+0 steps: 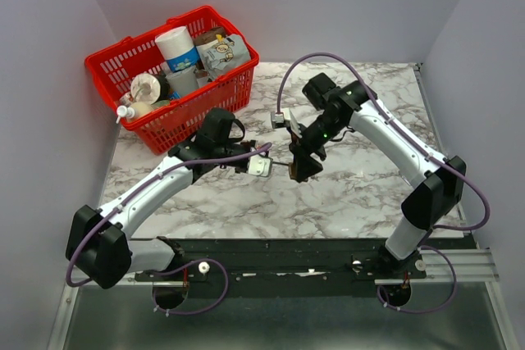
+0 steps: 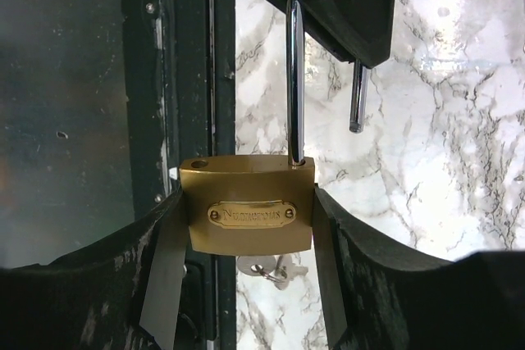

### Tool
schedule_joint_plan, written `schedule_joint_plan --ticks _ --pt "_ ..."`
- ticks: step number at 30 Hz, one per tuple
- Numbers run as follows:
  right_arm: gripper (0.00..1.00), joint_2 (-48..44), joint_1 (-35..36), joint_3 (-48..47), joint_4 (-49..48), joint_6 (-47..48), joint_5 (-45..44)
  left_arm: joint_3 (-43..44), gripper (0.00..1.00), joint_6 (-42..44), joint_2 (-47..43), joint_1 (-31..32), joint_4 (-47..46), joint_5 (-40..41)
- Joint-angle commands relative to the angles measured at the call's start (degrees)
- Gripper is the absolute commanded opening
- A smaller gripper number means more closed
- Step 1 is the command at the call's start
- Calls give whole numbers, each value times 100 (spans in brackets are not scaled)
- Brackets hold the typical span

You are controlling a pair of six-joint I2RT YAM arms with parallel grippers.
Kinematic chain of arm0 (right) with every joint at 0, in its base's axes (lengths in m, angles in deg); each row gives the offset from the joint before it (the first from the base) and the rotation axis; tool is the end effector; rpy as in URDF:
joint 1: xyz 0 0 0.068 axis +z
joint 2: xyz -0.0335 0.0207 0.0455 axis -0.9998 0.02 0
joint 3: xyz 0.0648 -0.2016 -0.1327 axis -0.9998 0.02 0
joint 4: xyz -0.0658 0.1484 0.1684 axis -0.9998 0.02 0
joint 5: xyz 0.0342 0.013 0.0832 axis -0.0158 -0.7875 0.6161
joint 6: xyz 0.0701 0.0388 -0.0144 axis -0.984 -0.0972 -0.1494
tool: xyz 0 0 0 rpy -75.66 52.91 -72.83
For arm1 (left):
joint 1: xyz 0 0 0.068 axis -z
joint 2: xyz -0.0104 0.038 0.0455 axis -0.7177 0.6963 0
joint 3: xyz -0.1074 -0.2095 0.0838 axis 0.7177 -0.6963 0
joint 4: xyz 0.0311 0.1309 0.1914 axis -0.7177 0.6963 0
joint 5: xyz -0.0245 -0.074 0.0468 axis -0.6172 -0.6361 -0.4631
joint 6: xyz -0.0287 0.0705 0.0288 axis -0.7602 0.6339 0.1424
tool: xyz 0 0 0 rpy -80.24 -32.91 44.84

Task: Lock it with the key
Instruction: Pick up the lock from the center of the board.

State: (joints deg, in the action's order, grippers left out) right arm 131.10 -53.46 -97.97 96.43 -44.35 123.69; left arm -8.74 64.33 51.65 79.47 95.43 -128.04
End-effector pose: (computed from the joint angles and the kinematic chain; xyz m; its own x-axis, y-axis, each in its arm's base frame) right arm 0.2106 0.2104 0.2910 -0.2118 -0.7497 -0.6270 -0.9356 -0.0298 0.3517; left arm 0.1923 -0.1901 0.2607 0.4673 0.3870 -0.7949 0.8833 -0.1665 0.4382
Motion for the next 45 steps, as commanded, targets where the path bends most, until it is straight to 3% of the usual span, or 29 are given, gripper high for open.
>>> schedule_joint_plan --ticks 1,4,12,19,23,30,33,41,45 --pt "81 -151 29 -376 909 -325 266 180 0 -188 -184 41 -225 -316" --pt "100 -265 -59 -472 873 -361 380 197 0 -487 -298 32 -313 -290" --pt "100 -933 -446 -219 337 -220 74 496 0 -1533 -501 -56 -497 -395" --pt "100 -1724 -446 274 -813 -237 -182 821 0 -2588 -694 -56 -814 -474" --pt "100 -2014 -446 476 -1271 -343 2 909 0 -2913 -835 -65 -779 -588" --pt "100 -2024 -446 635 -1324 -185 91 1234 0 -2607 -809 -56 -129 -878" --pt "94 -1962 -446 574 -1324 -220 169 1287 0 -2686 -800 -56 -102 -879" --pt "68 -1804 -446 521 -1614 -457 196 1472 0 -3282 -607 -38 -207 -931" --pt "65 -1778 -411 564 -1711 -492 152 1437 0 -3616 -589 -21 -496 -896"
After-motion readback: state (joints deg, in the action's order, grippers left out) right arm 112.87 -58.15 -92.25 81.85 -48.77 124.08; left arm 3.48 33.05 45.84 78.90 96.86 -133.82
